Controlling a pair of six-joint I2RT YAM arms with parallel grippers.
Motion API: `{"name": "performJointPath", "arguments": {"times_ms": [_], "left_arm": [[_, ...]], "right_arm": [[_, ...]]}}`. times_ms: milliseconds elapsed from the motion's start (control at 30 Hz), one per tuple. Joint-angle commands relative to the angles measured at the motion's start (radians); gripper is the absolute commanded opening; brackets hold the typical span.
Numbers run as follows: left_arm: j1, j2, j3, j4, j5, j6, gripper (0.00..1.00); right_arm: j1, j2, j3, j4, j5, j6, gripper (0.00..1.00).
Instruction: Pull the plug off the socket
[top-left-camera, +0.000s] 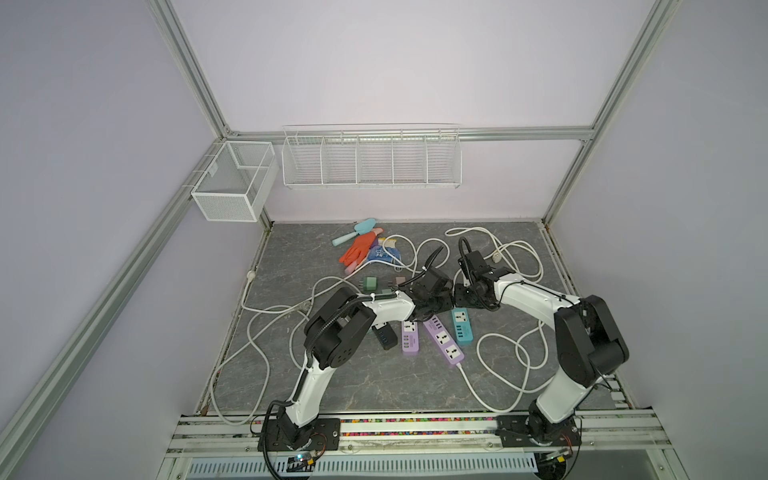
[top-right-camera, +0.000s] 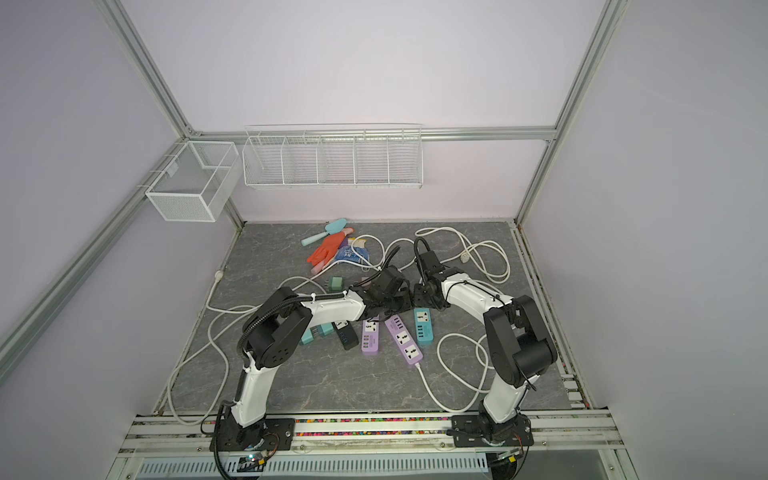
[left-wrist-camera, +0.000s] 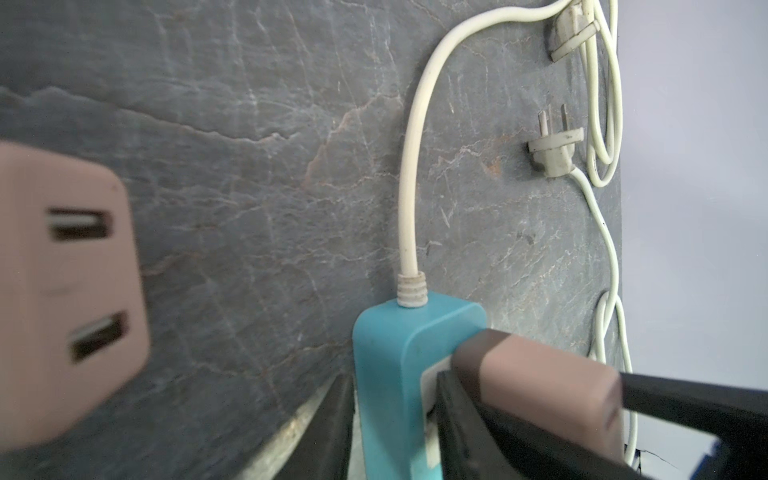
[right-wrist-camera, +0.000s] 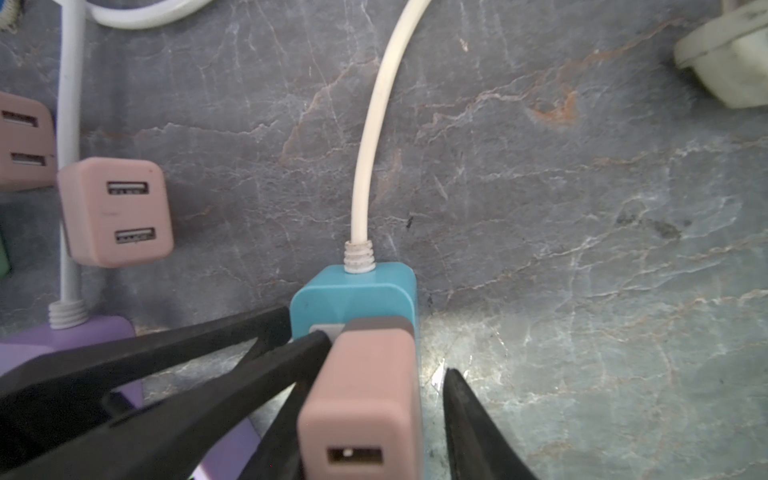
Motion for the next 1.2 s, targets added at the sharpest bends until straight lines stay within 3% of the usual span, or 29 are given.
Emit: {"name": "performJointPath", "arguments": {"times_ms": [0, 500, 1167], "left_arm": [[-0.011, 0.017, -0.038, -0.027, -0.017, -0.015, 0.34], [-0.019, 0.006, -0.085, -0.012, -0.031, -0.030, 0.33], [-0.035, 0.016, -0.110, -0.061, -0.106, -0.040, 0.32]], "right_arm": [[0.000, 0.017, 0.007, -0.006, 0.009, -0.001, 0.41], [0.014, -0.006, 0.010, -0.018, 0.031, -0.005, 0.25], [0.031, -0.023, 0.064, -0.084, 0.145, -0.004, 0.21]]}}
